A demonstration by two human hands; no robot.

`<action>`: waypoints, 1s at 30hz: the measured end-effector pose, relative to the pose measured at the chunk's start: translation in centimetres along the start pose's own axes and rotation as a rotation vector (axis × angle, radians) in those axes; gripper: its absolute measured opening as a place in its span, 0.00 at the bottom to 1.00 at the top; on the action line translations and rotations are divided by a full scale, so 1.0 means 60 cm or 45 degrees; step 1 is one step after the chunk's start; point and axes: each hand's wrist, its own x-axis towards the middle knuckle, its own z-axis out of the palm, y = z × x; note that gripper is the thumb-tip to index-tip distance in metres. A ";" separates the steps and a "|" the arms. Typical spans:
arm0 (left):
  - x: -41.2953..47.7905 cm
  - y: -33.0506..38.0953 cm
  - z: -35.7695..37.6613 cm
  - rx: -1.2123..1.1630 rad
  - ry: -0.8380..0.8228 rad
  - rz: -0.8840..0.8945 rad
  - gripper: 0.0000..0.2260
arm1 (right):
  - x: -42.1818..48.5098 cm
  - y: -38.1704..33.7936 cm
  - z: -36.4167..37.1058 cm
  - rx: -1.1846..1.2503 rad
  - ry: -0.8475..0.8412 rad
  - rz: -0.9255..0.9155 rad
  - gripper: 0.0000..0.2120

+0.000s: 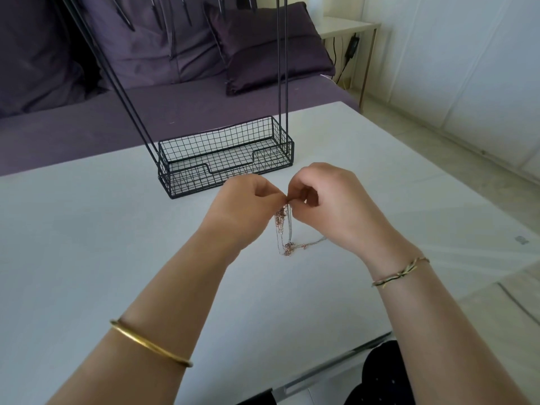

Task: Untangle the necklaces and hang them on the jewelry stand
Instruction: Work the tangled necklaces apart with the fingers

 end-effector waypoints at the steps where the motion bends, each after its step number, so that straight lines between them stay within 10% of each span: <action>1: -0.001 0.000 0.000 0.005 0.008 0.014 0.04 | 0.000 0.000 -0.001 0.004 -0.001 -0.007 0.03; 30: -0.007 0.013 -0.006 -0.194 -0.109 0.052 0.02 | -0.003 0.004 -0.014 0.563 -0.005 0.075 0.13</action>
